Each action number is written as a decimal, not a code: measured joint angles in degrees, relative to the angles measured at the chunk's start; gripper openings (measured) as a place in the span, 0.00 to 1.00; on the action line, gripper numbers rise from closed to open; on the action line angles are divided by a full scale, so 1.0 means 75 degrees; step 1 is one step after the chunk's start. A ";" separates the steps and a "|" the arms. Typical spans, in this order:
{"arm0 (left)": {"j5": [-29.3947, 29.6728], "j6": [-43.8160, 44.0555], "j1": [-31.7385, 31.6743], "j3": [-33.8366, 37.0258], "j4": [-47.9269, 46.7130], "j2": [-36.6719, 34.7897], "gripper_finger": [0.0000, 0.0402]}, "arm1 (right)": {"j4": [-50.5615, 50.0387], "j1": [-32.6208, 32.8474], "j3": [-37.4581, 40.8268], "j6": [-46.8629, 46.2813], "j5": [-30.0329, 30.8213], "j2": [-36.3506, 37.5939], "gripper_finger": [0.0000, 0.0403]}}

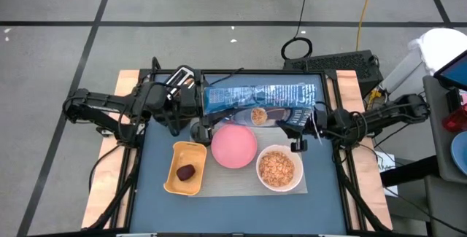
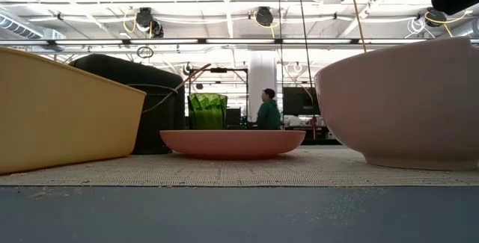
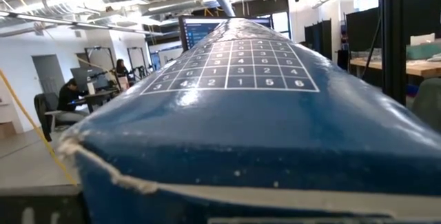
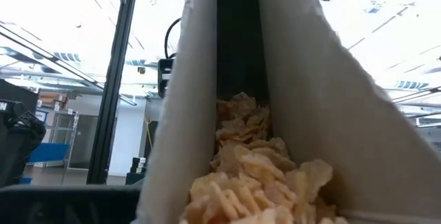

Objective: Arrange a breakfast setting
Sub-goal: Pour the cereal in the bowl

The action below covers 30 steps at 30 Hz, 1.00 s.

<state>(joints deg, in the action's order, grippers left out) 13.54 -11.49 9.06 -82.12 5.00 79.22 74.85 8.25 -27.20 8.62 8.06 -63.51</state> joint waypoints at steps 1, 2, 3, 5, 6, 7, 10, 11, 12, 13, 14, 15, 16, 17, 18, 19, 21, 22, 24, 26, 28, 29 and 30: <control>0.0000 -0.0005 0.0000 0.0002 -0.0001 0.0003 0.60 | -0.0005 0.0000 0.0000 -0.0003 0.0063 0.0000 0.34; 0.0000 -0.0005 -0.0003 0.0005 -0.0004 0.0003 0.60 | -0.0008 0.0000 0.0000 0.0000 0.0087 0.0000 0.34; -0.0003 -0.0002 0.0000 0.0005 -0.0007 0.0003 0.60 | -0.0011 0.0000 0.0000 0.0000 0.0105 0.0000 0.34; 0.0001 -0.0001 0.0000 0.0005 -0.0036 0.0003 0.63 | -0.0013 0.0000 0.0000 0.0002 0.0122 -0.0002 0.33; 0.0003 0.0004 0.0000 0.0009 -0.0049 0.0010 0.65 | -0.0017 0.0000 0.0000 0.0008 0.0122 -0.0001 0.33; -0.0004 0.0020 0.0000 0.0014 -0.0060 0.0015 0.68 | -0.0038 0.0000 0.0006 0.0016 0.0125 0.0015 0.33; -0.0008 0.0018 0.0000 0.0014 -0.0115 0.0017 0.77 | -0.0045 0.0000 0.0006 0.0039 0.0137 0.0038 0.33; -0.0009 0.0006 0.0000 0.0014 -0.0165 0.0017 0.80 | -0.0060 0.0000 0.0006 0.0046 0.0137 0.0066 0.33; -0.0003 -0.0014 0.0000 0.0015 -0.0246 0.0010 0.83 | -0.0087 -0.0003 0.0006 0.0044 0.0154 0.0093 0.33; 0.0000 -0.0028 -0.0002 0.0020 -0.0412 -0.0065 0.85 | -0.0159 -0.0003 0.0006 0.0038 0.0184 0.0139 0.33; 0.0010 -0.0030 -0.0008 0.0022 -0.0618 -0.0123 0.88 | -0.0261 0.0000 0.0006 0.0035 0.0247 0.0192 0.33; 0.0036 -0.0028 -0.0012 0.0022 -0.0855 -0.0176 0.89 | -0.0367 0.0000 0.0006 0.0032 0.0320 0.0254 0.33; 0.0044 -0.0024 -0.0012 0.0025 -0.1121 -0.0228 0.91 | -0.0523 0.0000 0.0003 0.0036 0.0388 0.0337 0.33; 0.0050 -0.0004 -0.0023 0.0029 -0.1403 -0.0308 0.91 | -0.0689 0.0000 0.0003 0.0056 0.0466 0.0418 0.33; 0.0066 0.0000 -0.0026 0.0037 -0.1673 -0.0393 0.92 | -0.0871 0.0000 -0.0001 0.0112 0.0508 0.0513 0.33; 0.0076 0.0015 -0.0026 0.0037 -0.1884 -0.0466 0.92 | -0.1048 0.0000 -0.0006 0.0158 0.0521 0.0603 0.33; 0.0068 0.0118 -0.0026 0.0037 -0.2287 -0.0607 0.93 | -0.1369 0.0000 -0.0006 0.0167 0.0524 0.0780 0.33; 0.0063 0.0194 -0.0022 0.0037 -0.2487 -0.0687 0.93 | -0.1561 0.0000 -0.0006 0.0152 0.0546 0.0872 0.33; 0.0057 0.0281 -0.0020 0.0037 -0.2796 -0.0796 0.93 | -0.1893 0.0000 -0.0006 0.0146 0.0637 0.1063 0.33; 0.0141 0.0330 -0.0026 0.0034 -0.2983 -0.0844 0.93 | -0.2253 0.0000 -0.0006 0.0143 0.0738 0.1264 0.33; 0.0268 0.0362 -0.0026 0.0037 -0.3256 -0.0901 0.93 | -0.2540 0.0000 -0.0006 0.0140 0.0775 0.1412 0.33; 0.0275 0.0392 -0.0026 0.0037 -0.3262 -0.0916 0.93 | -0.2652 0.0000 -0.0006 0.0136 0.0775 0.1486 0.33; 0.0307 0.0387 -0.0050 0.0034 -0.3293 -0.0932 0.93 | -0.2795 0.0000 -0.0006 0.0134 0.0786 0.1581 0.33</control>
<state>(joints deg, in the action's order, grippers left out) 15.84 -8.59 8.68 -81.87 -19.70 72.23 53.89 8.25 -27.24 9.63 13.95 -51.65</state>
